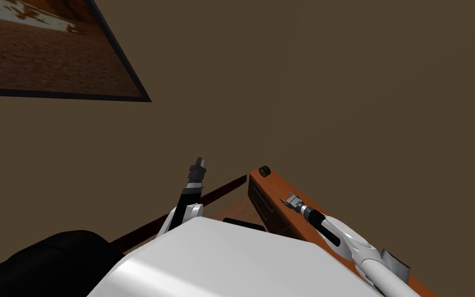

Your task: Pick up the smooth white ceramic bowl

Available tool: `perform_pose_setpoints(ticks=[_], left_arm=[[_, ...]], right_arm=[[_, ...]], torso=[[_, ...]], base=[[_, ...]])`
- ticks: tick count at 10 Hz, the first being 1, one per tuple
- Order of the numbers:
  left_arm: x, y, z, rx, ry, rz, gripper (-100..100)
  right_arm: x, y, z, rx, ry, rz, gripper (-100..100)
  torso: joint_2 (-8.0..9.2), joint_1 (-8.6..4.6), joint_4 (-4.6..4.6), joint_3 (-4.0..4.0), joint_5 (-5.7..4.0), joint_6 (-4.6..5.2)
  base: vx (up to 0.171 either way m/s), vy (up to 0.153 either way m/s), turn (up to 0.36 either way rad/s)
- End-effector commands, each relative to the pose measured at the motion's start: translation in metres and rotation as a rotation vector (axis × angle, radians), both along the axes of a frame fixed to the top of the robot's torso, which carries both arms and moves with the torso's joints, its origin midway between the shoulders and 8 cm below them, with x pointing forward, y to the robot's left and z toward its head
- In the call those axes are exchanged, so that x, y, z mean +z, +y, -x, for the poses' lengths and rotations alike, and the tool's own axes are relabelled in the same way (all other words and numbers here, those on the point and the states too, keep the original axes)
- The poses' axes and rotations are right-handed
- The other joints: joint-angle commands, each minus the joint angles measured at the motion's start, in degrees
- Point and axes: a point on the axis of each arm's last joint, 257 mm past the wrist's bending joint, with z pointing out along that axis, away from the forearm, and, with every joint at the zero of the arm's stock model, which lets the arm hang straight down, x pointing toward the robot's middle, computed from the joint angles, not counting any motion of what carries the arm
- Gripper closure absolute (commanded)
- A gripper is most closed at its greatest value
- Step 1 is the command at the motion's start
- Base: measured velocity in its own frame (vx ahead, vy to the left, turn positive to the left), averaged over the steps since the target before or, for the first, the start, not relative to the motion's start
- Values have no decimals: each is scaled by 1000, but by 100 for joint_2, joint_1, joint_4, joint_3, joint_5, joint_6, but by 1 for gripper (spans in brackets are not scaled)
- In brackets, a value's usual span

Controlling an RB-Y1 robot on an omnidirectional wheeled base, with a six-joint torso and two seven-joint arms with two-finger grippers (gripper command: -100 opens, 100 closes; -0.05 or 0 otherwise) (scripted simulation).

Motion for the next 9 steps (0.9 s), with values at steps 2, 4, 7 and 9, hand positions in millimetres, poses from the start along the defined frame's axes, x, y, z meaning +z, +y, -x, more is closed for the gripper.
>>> perform_pose_setpoints(ticks=[2,4,7,9], left_arm=[[0,0,0,0,0,0,0],[0,0,0,0,0,0,0],[0,0,0,0,0,0,0],[0,0,0,0,0,0,0]], right_arm=[[-17,-26,11,-3,43,77,-100],[-34,-54,25,-14,92,151,-100],[-47,-80,38,-20,134,218,-100],[-57,-105,53,-27,178,282,-100]], torso=[[2,0,0,1,0,-3],[9,-2,2,5,0,-3],[4,2,1,2,0,-3],[13,-1,3,7,1,0]], base=[[-28,0,97],[-43,-7,89],[-25,2,53],[-48,-2,71]])
